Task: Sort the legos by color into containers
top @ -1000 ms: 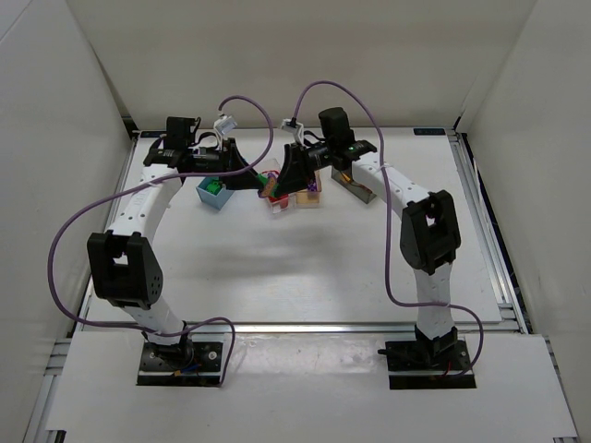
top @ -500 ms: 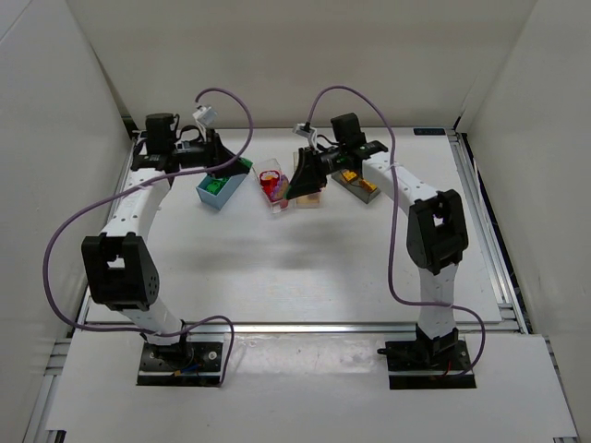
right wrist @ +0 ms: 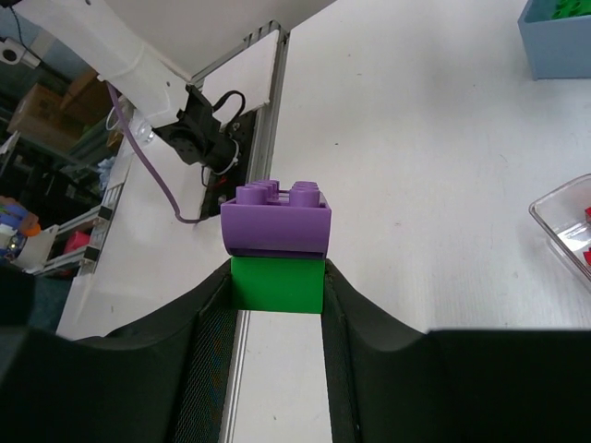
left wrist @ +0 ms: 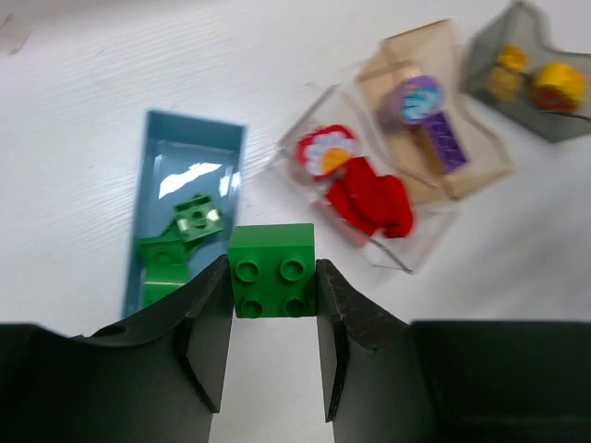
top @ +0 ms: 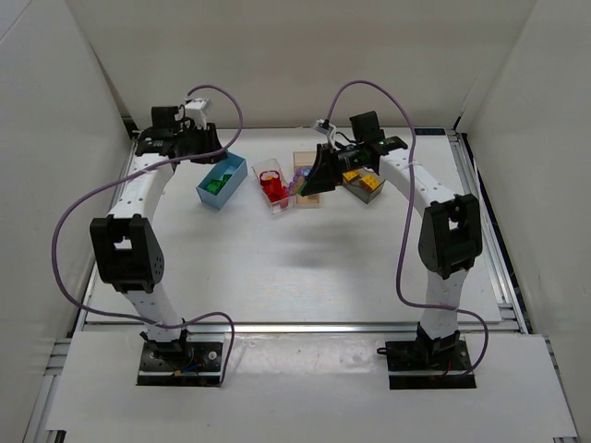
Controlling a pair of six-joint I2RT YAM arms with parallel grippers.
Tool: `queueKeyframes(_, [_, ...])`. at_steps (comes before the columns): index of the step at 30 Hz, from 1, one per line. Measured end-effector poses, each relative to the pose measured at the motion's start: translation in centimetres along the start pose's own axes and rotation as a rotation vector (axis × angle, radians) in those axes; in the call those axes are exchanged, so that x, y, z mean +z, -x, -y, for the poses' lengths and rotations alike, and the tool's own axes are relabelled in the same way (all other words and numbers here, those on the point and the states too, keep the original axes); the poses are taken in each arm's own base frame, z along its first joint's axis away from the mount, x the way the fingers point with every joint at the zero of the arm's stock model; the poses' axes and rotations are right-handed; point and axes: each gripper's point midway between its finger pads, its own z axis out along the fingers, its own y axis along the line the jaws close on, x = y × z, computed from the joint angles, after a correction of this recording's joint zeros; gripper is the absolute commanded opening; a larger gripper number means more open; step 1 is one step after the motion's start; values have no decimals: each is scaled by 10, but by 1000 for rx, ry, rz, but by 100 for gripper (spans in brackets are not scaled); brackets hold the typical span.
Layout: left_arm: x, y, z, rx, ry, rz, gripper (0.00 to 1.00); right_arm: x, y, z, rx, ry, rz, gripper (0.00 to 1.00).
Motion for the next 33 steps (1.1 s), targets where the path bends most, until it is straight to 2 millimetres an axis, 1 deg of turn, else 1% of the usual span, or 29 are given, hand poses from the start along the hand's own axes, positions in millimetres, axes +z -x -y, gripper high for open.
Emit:
queueKeyframes(2, [13, -8, -18, -12, 79, -41, 10, -2, 0, 0, -3, -10, 0, 0])
queueKeyframes(4, [25, -21, -31, -27, 134, -90, 11, -3, -1, 1, -9, -16, -1, 0])
queueKeyframes(6, [34, -37, -42, -41, 176, -141, 16, -3, -2, 2, -5, -22, -5, 0])
queueKeyframes(8, [42, -51, -51, -54, 207, -185, 18, -4, -2, 2, -6, -24, -5, 0])
queueKeyframes(10, [47, -58, -57, -59, 228, -213, 21, -5, -2, 3, -8, -29, -4, 0])
queueKeyframes(11, [49, -61, -59, -61, 236, -222, 25, -5, -2, 4, -8, -31, -5, 0])
queueKeyframes(12, [50, -63, -61, -62, 242, -231, 36, -5, -2, 4, -11, -33, -5, 0])
queueKeyframes(13, [51, -63, -62, -63, 246, -235, 43, -6, -2, 4, -12, -35, -4, 0])
queueKeyframes(14, [52, -63, -63, -63, 249, -236, 52, -6, -1, 5, -14, -38, -4, 0])
queueKeyframes(15, [52, -62, -64, -61, 250, -236, 71, -6, -1, 5, -17, -40, -4, 0])
queueKeyframes(16, [53, -60, -65, -56, 252, -234, 77, -7, 0, 5, -22, -42, -4, 0])
queueKeyframes(17, [53, -58, -65, -55, 254, -232, 79, -7, 1, 5, -26, -43, -3, 0])
queueKeyframes(20, [53, -57, -65, -59, 252, -228, 81, -7, 3, 4, -35, -45, -3, 0])
queueKeyframes(22, [55, -55, -59, -73, 213, -221, 83, -7, 4, 4, -39, -45, -3, 0])
queueKeyframes(24, [55, -54, -53, -91, 170, -212, 81, -7, 5, 4, -41, -46, -4, 0])
queueKeyframes(25, [55, -52, -45, -104, 119, -204, 79, -7, 5, 3, -45, -46, -4, 0])
queueKeyframes(28, [52, -39, -10, -170, -107, -161, 77, -8, 9, 3, -62, -45, -2, 0])
queueKeyframes(29, [48, -33, 6, -193, -207, -146, 77, -7, 10, 4, -70, -44, -2, 0])
queueKeyframes(33, [27, -12, 60, -251, -513, -117, 78, -4, 14, 6, -89, -36, -3, 0])
